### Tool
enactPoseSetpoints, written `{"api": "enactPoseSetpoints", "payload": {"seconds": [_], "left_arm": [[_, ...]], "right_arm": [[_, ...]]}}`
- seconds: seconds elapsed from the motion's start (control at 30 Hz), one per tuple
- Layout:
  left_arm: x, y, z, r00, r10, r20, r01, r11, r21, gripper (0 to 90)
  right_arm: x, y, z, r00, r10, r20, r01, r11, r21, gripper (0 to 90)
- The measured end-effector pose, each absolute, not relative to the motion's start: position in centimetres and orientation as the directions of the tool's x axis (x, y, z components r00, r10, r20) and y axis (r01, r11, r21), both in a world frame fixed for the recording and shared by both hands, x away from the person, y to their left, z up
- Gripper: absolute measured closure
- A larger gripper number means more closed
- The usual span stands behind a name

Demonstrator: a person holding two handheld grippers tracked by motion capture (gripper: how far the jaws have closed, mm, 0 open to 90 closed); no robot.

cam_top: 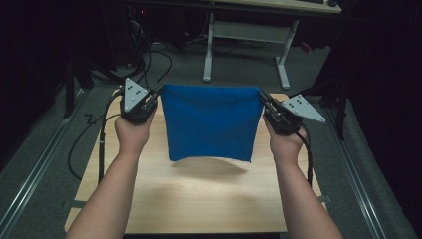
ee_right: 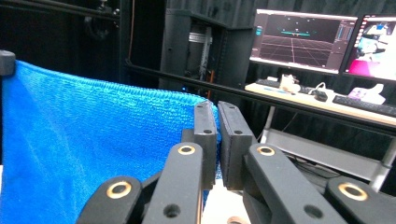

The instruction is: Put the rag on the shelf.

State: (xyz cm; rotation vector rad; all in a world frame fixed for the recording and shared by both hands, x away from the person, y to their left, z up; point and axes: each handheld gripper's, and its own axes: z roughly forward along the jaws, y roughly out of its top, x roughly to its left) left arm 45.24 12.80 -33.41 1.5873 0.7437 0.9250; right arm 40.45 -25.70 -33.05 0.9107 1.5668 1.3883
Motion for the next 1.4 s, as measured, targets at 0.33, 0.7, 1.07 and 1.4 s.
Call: {"api": "enactPoseSetpoints", "payload": {"seconds": [0.33,0.7,1.07,1.4], "left_arm": [[48.4,12.2,-33.1,0.468,0.867,0.169,0.013,-0.198,0.98,89.3],[51.9,11.1,-35.1,0.46,0.867,0.191,0.123,-0.275,0.953,89.1],[52.6,11.2,-40.7,0.485,0.863,0.14,0.236,-0.284,0.929,89.1],[51.7,11.4,-44.6,0.526,0.845,0.094,0.316,-0.297,0.901,89.1]], "right_arm": [[43.9,-25.6,-32.5,-0.368,0.921,-0.125,0.022,0.143,0.99,87.1],[48.0,-25.6,-34.1,-0.344,0.929,-0.139,0.126,0.192,0.973,87.1],[49.7,-25.6,-39.6,-0.365,0.925,-0.103,0.255,0.206,0.945,87.1],[49.3,-25.5,-43.2,-0.384,0.922,-0.053,0.313,0.184,0.932,87.0]]}}
